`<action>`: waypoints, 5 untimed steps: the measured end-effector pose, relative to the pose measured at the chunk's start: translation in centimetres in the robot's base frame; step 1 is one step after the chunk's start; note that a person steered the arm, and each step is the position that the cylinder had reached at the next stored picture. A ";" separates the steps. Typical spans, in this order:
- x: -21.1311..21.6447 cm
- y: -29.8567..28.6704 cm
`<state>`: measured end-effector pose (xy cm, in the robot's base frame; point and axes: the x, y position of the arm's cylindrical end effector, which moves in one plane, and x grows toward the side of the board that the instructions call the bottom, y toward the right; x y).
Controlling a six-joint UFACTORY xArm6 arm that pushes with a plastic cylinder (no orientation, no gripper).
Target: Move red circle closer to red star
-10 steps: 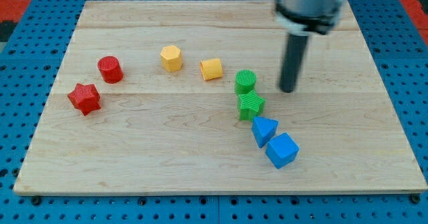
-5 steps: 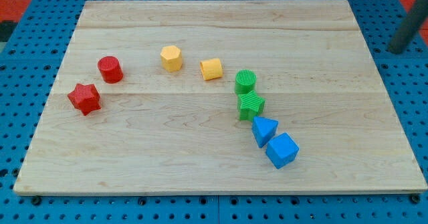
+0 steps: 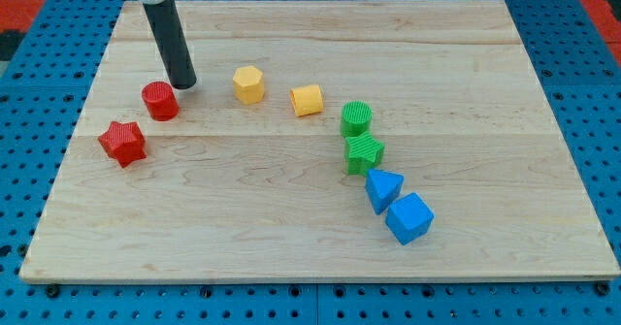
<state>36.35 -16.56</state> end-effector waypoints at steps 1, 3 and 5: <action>1.7 -2.6; 3.8 -3.8; 8.3 -7.4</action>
